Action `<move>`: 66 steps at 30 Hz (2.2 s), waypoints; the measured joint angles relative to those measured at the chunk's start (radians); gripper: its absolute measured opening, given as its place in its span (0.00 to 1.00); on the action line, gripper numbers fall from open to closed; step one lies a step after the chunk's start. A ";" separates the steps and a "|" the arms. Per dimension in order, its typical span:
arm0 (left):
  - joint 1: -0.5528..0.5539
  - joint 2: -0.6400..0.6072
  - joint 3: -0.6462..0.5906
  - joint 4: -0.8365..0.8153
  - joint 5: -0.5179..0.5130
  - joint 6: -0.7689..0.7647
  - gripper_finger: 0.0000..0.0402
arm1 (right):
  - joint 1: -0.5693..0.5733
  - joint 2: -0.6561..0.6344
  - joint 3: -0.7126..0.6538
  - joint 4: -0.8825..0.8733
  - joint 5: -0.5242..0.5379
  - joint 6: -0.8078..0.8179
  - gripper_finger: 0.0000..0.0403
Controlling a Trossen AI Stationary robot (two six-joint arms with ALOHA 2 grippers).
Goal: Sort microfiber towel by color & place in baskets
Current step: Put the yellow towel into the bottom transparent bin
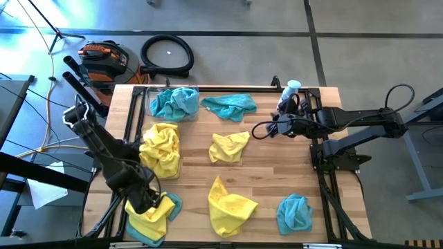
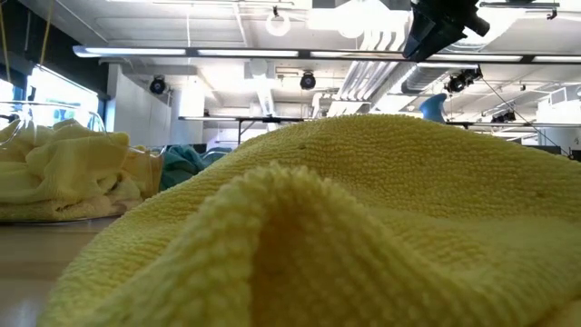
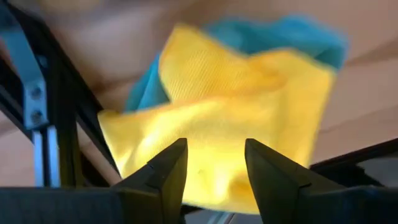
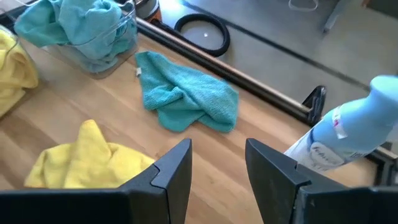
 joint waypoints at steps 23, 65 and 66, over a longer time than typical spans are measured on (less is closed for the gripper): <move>-0.143 0.103 -0.135 0.330 0.109 -0.106 0.02 | 0.000 0.038 0.000 0.000 -0.029 0.042 0.36; 0.231 -0.327 0.542 -0.492 -0.824 0.688 0.00 | 0.000 0.066 0.000 -0.037 0.034 -0.230 0.36; 0.233 -0.350 0.542 -0.492 -0.824 0.703 0.00 | 0.000 0.066 0.000 -0.037 0.034 -0.229 0.36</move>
